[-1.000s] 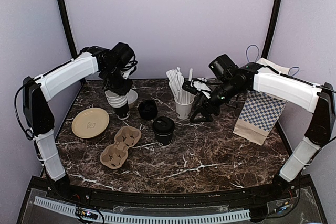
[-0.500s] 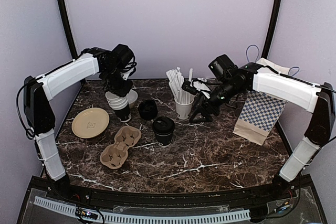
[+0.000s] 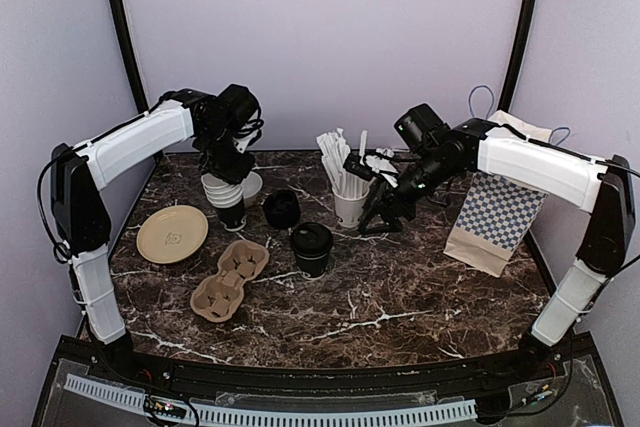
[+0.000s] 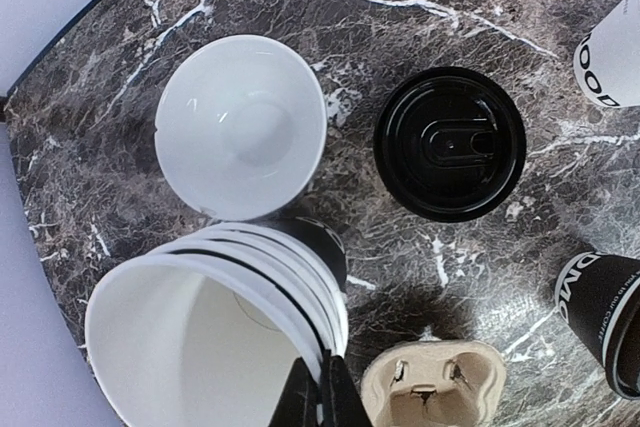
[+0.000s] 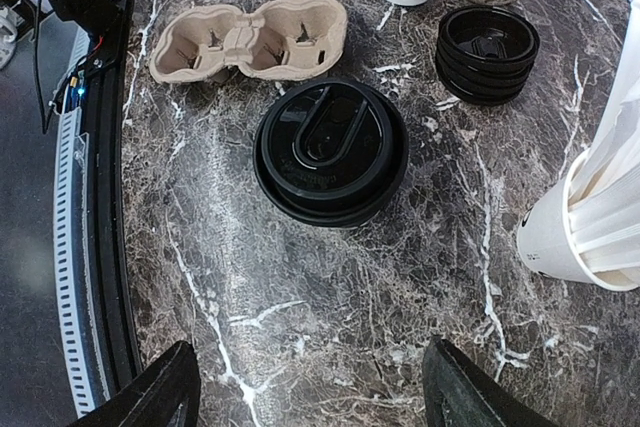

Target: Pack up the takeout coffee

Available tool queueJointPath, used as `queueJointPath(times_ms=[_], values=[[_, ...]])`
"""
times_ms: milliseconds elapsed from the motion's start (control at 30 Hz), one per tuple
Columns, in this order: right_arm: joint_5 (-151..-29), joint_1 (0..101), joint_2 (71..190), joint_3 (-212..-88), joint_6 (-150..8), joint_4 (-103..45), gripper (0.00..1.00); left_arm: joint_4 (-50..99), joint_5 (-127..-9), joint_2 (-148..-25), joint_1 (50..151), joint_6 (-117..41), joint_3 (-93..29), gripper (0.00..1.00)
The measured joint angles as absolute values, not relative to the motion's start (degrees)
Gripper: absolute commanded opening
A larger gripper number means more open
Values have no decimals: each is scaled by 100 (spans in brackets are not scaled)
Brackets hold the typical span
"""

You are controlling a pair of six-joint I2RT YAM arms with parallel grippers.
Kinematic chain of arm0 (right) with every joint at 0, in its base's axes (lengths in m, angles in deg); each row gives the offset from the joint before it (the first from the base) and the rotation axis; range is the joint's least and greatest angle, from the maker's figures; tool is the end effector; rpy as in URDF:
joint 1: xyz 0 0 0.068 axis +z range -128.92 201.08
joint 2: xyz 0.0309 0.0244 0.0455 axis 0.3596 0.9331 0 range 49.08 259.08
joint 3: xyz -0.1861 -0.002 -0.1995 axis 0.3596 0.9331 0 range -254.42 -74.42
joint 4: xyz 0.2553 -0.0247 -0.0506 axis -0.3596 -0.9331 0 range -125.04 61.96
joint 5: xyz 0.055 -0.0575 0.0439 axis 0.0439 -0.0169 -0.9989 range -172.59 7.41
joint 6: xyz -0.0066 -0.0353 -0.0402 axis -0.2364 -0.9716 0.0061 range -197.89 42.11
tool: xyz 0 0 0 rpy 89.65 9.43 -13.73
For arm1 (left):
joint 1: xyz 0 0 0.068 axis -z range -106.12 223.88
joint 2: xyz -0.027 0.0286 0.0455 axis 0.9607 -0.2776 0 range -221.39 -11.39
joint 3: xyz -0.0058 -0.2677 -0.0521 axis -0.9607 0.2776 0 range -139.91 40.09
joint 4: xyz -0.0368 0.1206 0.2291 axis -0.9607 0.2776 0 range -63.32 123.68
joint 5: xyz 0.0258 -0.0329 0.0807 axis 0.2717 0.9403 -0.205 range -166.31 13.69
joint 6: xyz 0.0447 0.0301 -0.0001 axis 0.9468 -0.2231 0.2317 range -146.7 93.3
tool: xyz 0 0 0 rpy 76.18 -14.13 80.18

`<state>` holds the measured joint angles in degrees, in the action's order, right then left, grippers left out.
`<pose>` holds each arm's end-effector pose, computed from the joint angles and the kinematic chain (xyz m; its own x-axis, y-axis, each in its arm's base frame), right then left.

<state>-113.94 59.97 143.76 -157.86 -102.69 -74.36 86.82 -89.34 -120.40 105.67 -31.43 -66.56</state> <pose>0.2604 0.2339 0.2997 -0.2804 -0.6863 -0.6711 -0.9594 0.2222 0.1736 0.3472 -0.2057 0.3166 -0.7863 0.3928 -0.4768 0.3611 0.9185 0.1612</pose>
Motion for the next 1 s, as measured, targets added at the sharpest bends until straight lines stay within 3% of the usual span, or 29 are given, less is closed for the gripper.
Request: queueJointPath(times_ms=[400, 800, 1000], values=[[-11396, 5997, 14376, -15786, -10271, -7436, 76, 8868, -9612, -12143, 10672, -3143, -6697, 0], [-11429, 5997, 14376, -15786, -10282, -7438, 76, 8778, -8552, -12261, 10836, -3196, -7029, 0], [-11434, 5997, 14376, -15788, -10284, -7438, 76, 8969, -9061, -12436, 10880, -3205, -7318, 0]])
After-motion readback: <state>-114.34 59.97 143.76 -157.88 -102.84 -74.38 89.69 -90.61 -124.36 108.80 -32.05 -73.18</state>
